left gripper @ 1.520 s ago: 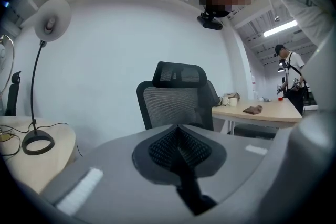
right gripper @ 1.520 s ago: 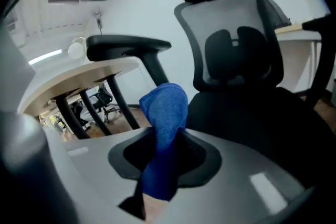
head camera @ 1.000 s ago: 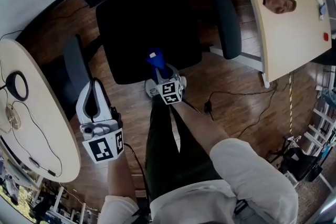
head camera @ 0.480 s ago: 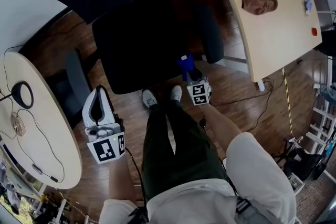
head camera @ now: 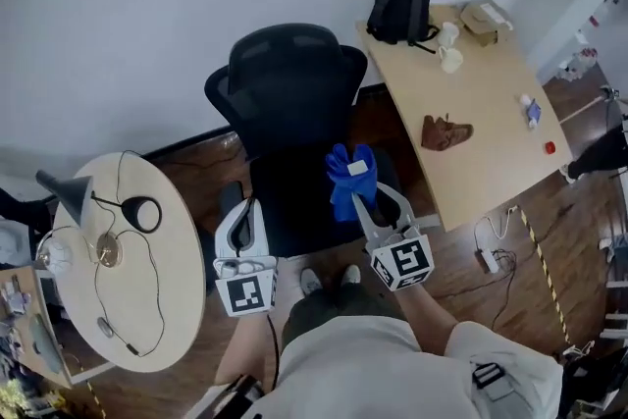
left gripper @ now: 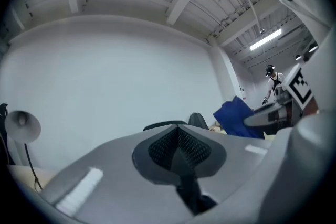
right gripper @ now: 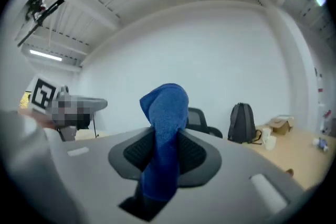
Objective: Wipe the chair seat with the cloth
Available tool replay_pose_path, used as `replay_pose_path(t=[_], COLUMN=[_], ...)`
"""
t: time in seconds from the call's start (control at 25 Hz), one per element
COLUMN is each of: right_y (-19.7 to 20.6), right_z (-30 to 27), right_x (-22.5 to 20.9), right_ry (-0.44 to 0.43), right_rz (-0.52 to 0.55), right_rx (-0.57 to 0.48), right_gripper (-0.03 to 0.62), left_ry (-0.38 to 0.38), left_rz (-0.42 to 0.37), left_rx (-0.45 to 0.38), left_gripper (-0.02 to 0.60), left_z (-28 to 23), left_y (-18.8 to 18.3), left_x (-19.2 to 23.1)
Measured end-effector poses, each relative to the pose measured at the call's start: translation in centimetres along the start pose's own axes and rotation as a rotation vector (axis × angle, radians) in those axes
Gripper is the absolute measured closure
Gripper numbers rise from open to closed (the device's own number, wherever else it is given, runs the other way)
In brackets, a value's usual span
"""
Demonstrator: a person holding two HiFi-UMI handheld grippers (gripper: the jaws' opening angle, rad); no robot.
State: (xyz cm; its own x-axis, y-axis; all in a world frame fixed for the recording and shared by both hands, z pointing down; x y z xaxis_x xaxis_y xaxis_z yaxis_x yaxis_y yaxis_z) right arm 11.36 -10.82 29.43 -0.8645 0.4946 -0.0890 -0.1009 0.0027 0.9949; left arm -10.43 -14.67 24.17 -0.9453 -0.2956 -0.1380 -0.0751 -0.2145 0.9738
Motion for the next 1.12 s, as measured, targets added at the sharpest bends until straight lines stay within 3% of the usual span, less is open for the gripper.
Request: replay_pose_path(t=[0.08, 0.16, 0.24, 0.32, 0.4, 0.52, 0.64, 0.72, 0.76, 0.88, 0.92, 1.04, 1.12], right_y=[-8.3, -13.8, -16.9, -18.4, -19.1, -19.1, -18.6, -18.4, -18.5, -17.6, -16.9, -14.6, -14.2], right_z=[1.5, 3.4, 5.1, 6.0, 6.2, 5.9, 5.9, 6.0, 6.1, 7.8, 8.9, 13.3, 16.1], right_x=[2.4, 4.6, 6.1, 6.8, 6.9, 5.5, 4.9, 5.4, 5.8, 7.8, 8.8, 12.0, 14.0], right_ry=[-0.035, -0.063, -0.055, -0.045, -0.041, -0.045, -0.051, -0.062, -0.07, -0.072, -0.068, -0.063, -0.06], right_rz=[-0.003, 0.058, 0.134, 0.159, 0.166, 0.15, 0.112, 0.093, 0.087, 0.127, 0.143, 0.151, 0.157], right_rx=[-0.042, -0.078, -0.126, -0.164, -0.177, -0.167, -0.162, -0.165, -0.17, -0.191, -0.195, -0.205, -0.222], right_gripper=[0.484, 0.484, 0.484, 0.484, 0.482, 0.482, 0.482, 0.482, 0.482, 0.482, 0.48, 0.48, 0.48], left_ry=[-0.005, -0.005, 0.005, 0.028, 0.046, 0.049, 0.07, 0.099, 0.104, 0.079, 0.085, 0.146, 0.158], left_rz=[0.01, 0.017, -0.005, -0.094, -0.144, -0.109, -0.069, -0.085, -0.07, 0.038, 0.046, -0.062, -0.079], left_rx=[-0.014, -0.04, -0.06, 0.027, 0.104, 0.12, 0.06, 0.049, 0.017, -0.108, -0.099, 0.058, 0.062], left_gripper=[0.495, 0.495, 0.495, 0.495, 0.495, 0.495, 0.488, 0.387, 0.383, 0.383, 0.383, 0.398, 0.453], left_z=[1.1, 2.3, 3.2, 4.1, 4.3, 3.2, 3.0, 3.7, 3.9, 5.6, 6.9, 13.2, 16.9], left_y=[-5.3, -9.1, -11.9, -13.1, -13.5, -13.7, -14.6, -15.3, -16.0, -17.2, -16.2, -12.5, -12.7], left_x=[0.1, -0.1, -0.3, -0.4, -0.6, -1.3, -1.8, -1.8, -1.8, -2.2, -2.5, -4.0, -4.7])
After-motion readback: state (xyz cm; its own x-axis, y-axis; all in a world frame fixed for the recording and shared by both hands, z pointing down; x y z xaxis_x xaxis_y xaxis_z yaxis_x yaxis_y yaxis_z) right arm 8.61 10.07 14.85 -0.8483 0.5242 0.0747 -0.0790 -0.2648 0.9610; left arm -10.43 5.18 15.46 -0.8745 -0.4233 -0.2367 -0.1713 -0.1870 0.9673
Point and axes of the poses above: the fingertips, and each gripper's own axes: z backward along the fingers, x to its left, y out of its underside, the point moved 3 cm from there along z, backward along the fingers, and after that the axes turned 11 degrees about -y, right-handed, at the moved point
